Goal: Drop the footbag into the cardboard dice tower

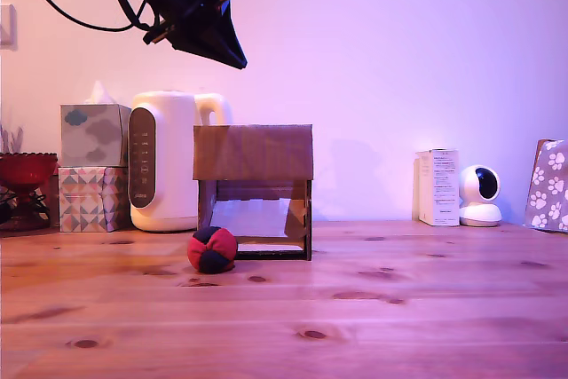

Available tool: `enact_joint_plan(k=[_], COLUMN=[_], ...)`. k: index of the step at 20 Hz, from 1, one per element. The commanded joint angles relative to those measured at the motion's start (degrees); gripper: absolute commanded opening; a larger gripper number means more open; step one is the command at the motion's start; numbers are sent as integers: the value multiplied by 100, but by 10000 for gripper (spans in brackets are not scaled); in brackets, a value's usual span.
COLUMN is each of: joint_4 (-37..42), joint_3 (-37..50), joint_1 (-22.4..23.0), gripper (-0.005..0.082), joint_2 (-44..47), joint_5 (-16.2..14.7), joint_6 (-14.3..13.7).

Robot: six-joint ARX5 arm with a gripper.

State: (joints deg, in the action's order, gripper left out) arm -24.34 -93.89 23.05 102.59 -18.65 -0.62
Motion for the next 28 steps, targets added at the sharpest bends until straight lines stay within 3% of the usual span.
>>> enact_joint_plan(k=[1,7,14,21,28], joint_4=[-4,243,1550,2743,3167], joint_3=[210,514,2417,4520,5914], joint_1=[-7,-7,-11,-212,-546], gripper=[-24,-24,-24,-24,-24], joint_2=[120,17,-1060,-2131,-2621], joint_5=[-101,-293,-295,-254,-254], joint_6=[-55,-57,-13,221,321])
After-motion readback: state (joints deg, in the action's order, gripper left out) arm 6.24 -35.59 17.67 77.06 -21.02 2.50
